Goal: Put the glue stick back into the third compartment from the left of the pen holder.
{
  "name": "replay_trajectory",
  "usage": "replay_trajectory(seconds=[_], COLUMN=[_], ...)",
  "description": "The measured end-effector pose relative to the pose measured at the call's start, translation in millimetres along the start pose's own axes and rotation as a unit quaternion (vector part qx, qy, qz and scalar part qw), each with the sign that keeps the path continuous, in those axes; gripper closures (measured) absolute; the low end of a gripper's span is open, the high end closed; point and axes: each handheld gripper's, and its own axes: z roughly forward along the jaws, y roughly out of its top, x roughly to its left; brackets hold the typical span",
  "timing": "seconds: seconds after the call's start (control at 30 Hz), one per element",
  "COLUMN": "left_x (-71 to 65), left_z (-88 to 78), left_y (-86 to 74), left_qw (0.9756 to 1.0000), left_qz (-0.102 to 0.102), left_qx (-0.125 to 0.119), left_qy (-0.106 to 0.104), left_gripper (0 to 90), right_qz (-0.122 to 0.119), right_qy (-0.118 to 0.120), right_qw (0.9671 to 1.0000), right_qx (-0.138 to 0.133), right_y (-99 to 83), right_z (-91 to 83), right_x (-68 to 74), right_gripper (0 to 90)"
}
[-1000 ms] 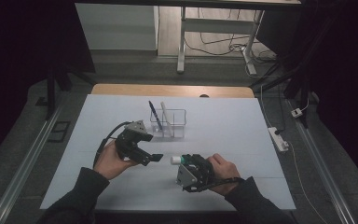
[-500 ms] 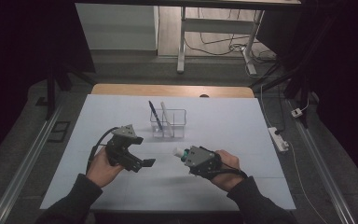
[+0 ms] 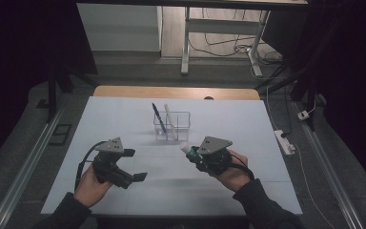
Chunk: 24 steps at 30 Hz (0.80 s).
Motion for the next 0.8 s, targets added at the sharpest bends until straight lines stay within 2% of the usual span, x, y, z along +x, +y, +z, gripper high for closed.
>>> replay_trajectory(seconds=[0.1, 0.27, 0.37, 0.43, 0.67, 0.8], left_x=[-3.7, -7.9, -9.3, -9.7, -14.2, -16.1], left_z=[-5.4, -17.6, -25.2, -30.3, -48.0, -55.3], left_y=[-9.0, -24.7, -34.3, -41.6, -67.7, -81.6], left_qw=[1.0, 0.9996, 0.9988, 0.998, 0.9942, 0.992], left_qz=[-0.004, -0.021, -0.041, -0.054, -0.082, -0.098], left_qx=[-0.001, -0.01, -0.022, -0.029, -0.044, -0.046], left_qy=[0.007, 0.018, 0.018, 0.015, 0.054, 0.063], left_gripper=[0.0, 0.0, 0.0, 0.0, 0.0, 0.0], right_qz=[0.023, 0.044, 0.057, 0.064, 0.086, 0.097], right_qy=[0.007, 0.006, 0.008, 0.007, 0.004, 0.001], right_qw=[0.9997, 0.9988, 0.9979, 0.9974, 0.9953, 0.994], right_qx=[-0.009, -0.022, -0.03, -0.033, -0.045, -0.051], right_y=[0.4, 1.8, 2.0, 2.0, 4.1, 6.9], right_z=[-0.1, -1.4, -0.5, 0.8, 4.0, 6.7], right_x=[-4.6, -11.1, -15.6, -18.5, -29.8, -35.1], right_gripper=[66.0, 66.0, 66.0, 66.0, 66.0, 66.0])
